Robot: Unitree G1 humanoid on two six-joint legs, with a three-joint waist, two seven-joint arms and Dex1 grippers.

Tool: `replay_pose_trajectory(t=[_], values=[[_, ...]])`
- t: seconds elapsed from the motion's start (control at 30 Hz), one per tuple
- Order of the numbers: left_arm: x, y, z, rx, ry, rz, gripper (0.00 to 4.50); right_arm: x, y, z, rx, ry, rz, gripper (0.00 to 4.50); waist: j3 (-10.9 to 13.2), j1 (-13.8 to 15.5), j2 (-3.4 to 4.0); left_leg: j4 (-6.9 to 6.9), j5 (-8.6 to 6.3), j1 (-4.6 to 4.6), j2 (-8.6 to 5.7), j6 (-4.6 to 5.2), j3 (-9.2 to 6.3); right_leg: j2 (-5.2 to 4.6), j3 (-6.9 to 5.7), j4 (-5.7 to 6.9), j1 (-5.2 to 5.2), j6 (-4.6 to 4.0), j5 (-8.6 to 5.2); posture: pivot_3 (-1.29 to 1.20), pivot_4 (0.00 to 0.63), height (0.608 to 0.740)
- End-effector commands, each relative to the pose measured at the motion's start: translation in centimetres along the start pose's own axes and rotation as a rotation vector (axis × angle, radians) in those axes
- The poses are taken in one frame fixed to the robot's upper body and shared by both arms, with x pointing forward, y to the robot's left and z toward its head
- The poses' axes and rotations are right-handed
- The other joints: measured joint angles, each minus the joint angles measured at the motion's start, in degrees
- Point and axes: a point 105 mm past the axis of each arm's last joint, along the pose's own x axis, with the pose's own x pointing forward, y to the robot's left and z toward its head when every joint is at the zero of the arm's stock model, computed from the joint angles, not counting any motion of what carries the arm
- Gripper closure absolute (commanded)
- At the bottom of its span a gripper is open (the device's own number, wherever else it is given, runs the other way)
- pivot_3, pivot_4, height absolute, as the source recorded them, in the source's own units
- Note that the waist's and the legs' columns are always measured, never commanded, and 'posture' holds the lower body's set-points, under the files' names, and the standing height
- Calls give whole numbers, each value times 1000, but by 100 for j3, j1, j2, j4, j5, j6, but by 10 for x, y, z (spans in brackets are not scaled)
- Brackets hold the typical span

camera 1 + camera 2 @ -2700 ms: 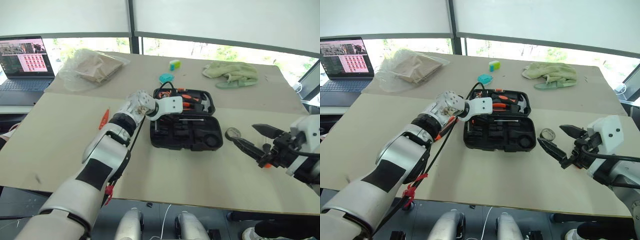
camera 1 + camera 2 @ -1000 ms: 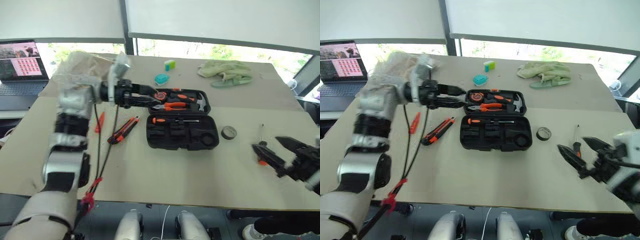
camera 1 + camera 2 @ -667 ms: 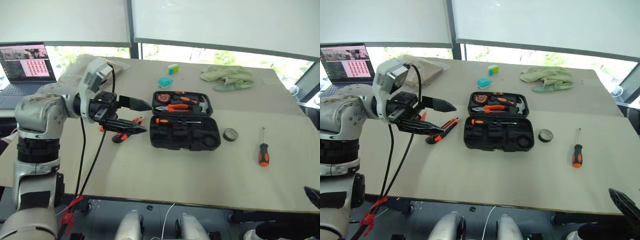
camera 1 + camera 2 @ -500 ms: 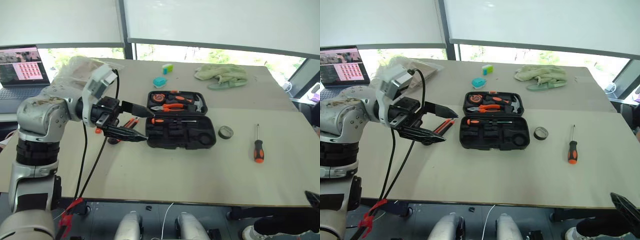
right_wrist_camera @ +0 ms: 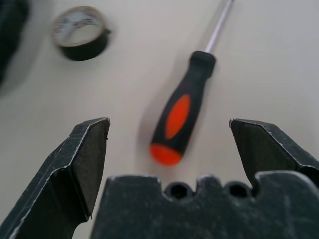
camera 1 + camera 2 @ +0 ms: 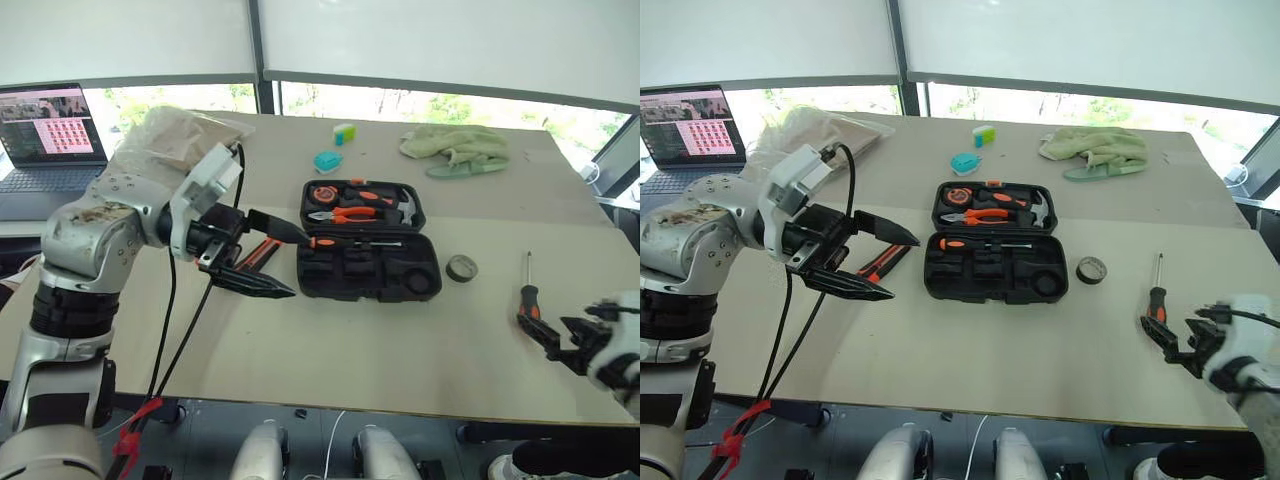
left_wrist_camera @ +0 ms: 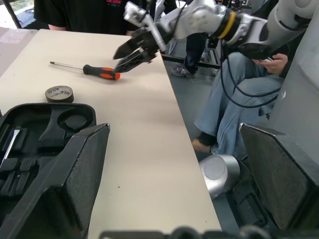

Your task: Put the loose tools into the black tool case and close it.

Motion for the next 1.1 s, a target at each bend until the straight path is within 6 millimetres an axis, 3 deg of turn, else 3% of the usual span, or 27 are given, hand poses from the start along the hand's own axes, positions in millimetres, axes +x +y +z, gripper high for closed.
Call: replay_pose_trajectory(t=[0.03, 0.1, 0.2, 0.47, 0.57, 0.63, 0.73, 0.8, 0.97, 1.03, 1.1], values=[[0, -1, 10, 49, -5, 10, 23, 11, -14, 2, 22, -15, -85, 0, 0, -3, 0, -3, 0, 1, 1, 0, 0, 1, -2, 0, 0, 0, 0, 0, 150, 740], [0, 1, 10, 54, -1, 22, 23, 18, -14, 1, 66, -24, -84, 0, 0, -12, 0, -5, 0, 3, 2, 0, 0, 2, -2, 1, 0, 0, 0, 0, 150, 740], [0, 5, 10, 49, 1, 45, 0, 26, -11, -3, 94, -22, -70, 729, 0, -35, 0, -6, 0, 5, 2, 0, 0, 2, -2, 1, 1, 0, 0, 0, 150, 740], [-3, 11, 11, 37, 3, 59, 0, 29, -10, -6, 65, -36, -81, 3351, 0, -69, -1, -11, 0, 11, 4, 0, -2, 6, -1, 1, 3, 0, 0, 0, 150, 740], [-5, 11, 8, 28, 11, 60, 0, 21, -16, 13, 81, -114, -103, 3457, 1, -66, -1, -11, 0, 12, 4, 0, -3, 5, 1, 1, 4, 0, 0, 0, 150, 740], [-7, 11, 4, 24, 27, 66, 0, 14, -6, 42, 63, -202, -37, 3457, 3, -58, 4, -12, 0, 10, 3, -1, -5, 4, 1, 2, 2, 0, 0, 0, 150, 740], [-15, 7, -3, 7, 65, 69, 0, 2, 37, 88, -92, -298, 225, 3457, 23, -97, 38, -15, 0, 10, 3, 0, -9, 3, 12, 2, -3, 0, 0, 0, 150, 740], [-20, 7, -7, -4, 86, 73, 0, -2, 66, 106, -248, -291, 388, 3457, 38, -130, 62, -16, 0, 11, 2, 0, -7, 3, 18, 3, -5, 1, 1, 0, 150, 740], [-28, 17, -9, -1, 100, 115, 0, 10, 116, 127, -562, -205, 663, 3457, 46, -148, 51, -26, 1, 18, 6, -1, 0, 14, 2, 2, -2, -2, 0, 0, 150, 740], [-28, 19, -9, 1, 100, 119, 0, 20, 128, 130, -672, -174, 723, 3457, 52, -141, 44, -26, 3, 14, 5, -3, 7, 13, 0, 1, -5, -3, 0, 0, 150, 740], [-29, 22, -8, 4, 103, 127, 0, 40, 136, 128, -913, -153, 752, 3457, 55, -108, 42, -25, 3, 6, 3, -3, 18, 8, 3, 1, -16, -3, 0, 0, 150, 740]])
